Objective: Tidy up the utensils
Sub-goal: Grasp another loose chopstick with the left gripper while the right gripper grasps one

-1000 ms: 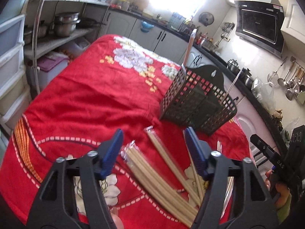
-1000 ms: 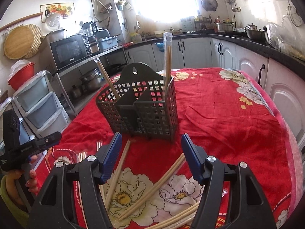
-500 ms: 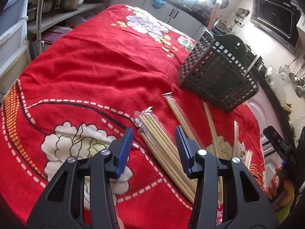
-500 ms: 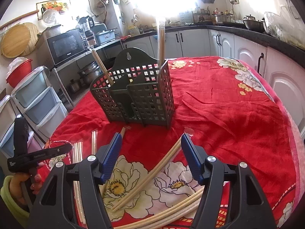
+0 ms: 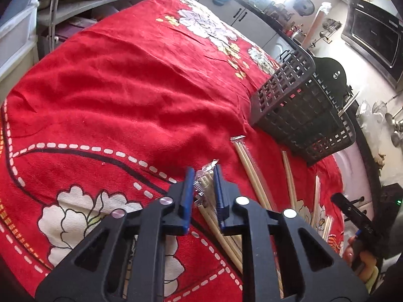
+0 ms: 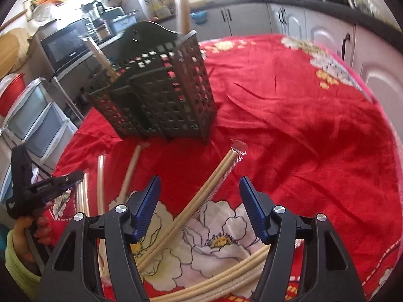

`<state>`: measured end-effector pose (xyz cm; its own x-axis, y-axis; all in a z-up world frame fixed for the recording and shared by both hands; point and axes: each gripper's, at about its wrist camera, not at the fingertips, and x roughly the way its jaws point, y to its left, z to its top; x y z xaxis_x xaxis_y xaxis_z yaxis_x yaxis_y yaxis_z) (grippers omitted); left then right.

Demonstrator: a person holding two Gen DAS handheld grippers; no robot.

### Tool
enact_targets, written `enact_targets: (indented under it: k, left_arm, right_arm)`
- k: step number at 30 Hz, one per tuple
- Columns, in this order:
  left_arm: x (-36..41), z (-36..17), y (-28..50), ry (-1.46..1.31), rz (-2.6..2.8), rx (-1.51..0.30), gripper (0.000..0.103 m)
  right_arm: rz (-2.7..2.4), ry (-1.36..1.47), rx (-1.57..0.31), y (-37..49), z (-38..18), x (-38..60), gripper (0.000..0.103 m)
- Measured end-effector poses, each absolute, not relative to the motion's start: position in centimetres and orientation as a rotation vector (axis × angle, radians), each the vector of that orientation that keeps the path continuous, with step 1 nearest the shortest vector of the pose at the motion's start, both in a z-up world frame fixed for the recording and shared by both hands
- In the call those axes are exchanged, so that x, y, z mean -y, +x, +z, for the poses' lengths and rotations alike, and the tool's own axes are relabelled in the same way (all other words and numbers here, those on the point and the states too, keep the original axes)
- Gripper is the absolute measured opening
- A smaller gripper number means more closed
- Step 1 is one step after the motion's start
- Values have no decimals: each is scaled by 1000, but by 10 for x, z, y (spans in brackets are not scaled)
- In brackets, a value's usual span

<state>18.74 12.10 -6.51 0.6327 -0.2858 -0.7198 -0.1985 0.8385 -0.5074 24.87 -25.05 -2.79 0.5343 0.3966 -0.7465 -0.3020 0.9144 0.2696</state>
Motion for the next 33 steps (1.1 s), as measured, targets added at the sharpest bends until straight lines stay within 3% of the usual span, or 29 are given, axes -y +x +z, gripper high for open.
enact_targets:
  k: [4, 11, 12, 14, 16, 17, 33]
  left_arm:
    - [-125, -64, 186, -624, -72, -893, 4]
    - [-124, -48, 185, -632, -115, -849, 3]
    - [-124, -45, 184, -632, -122, -841, 3]
    - [-122, -39, 184, -628, -132, -829, 3]
    - [-120, -33, 183, -626, -144, -814, 3]
    - [-119, -29, 183, -623, -148, -805, 3]
    - [-88, 27, 186, -546, -263, -702, 2]
  right_arm:
    - [394, 144, -969, 268, -39, 251, 62]
    - [376, 277, -1045, 300, -57, 256, 63]
    - [373, 279, -1045, 303, -57, 256, 60]
    - [343, 249, -1039, 306, -57, 254, 43]
    - [341, 251, -1038, 309, -58, 257, 14]
    - [380, 299, -1052, 311, -60, 260, 11]
    - [577, 303, -809, 253, 23, 252, 7]
